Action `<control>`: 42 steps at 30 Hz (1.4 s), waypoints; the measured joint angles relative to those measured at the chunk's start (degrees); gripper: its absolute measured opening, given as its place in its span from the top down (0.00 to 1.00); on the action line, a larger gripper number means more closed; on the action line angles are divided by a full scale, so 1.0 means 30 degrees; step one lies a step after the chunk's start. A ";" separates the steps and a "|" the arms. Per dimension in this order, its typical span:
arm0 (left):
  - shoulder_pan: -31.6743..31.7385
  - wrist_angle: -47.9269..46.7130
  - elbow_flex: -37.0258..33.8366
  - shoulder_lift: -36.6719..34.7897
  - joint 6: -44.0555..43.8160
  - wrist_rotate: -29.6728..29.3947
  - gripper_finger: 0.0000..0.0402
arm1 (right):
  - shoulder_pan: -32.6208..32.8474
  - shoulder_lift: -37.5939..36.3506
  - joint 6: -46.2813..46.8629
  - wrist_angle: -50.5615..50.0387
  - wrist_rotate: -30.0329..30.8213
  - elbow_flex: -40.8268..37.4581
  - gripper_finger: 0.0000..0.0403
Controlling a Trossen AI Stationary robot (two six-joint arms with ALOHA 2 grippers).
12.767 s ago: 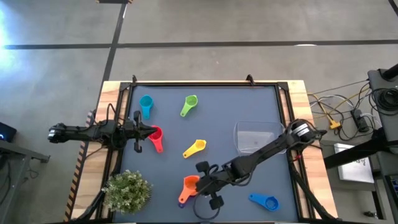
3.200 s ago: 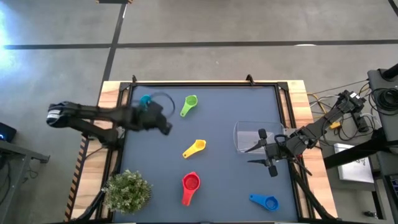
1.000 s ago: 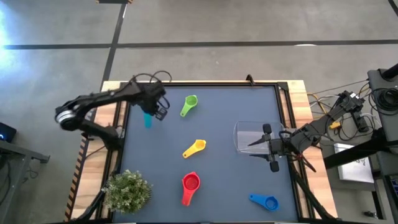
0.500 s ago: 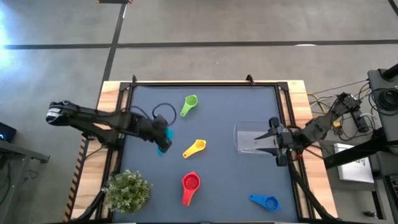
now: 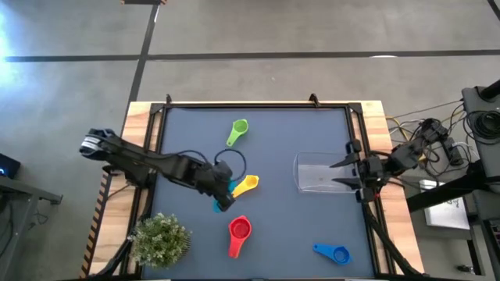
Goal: Nest measuring cups in basket
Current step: Stack the light blue measuring cup on top of the red measuring cup
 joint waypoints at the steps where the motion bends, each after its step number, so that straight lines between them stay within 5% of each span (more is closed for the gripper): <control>1: -0.0172 -0.0835 0.0845 0.0579 0.0007 0.0001 1.00 | -0.0001 -0.0006 0.0059 -0.0006 -0.0001 0.0000 0.58; 7: -0.1460 -0.1928 0.4876 0.3777 -0.0010 0.1035 1.00 | -0.0004 0.0008 0.0487 -0.0344 -0.0010 0.0000 0.58; 14: -0.2681 -0.1980 0.7007 0.6318 -0.1096 0.1582 1.00 | 0.0000 0.0008 0.0634 -0.0334 -0.0013 0.0000 0.58; 42: -0.3690 -0.0928 0.7353 0.8052 -0.2761 0.1713 1.00 | 0.0000 0.0038 0.1688 -0.0793 -0.0036 -0.0036 0.58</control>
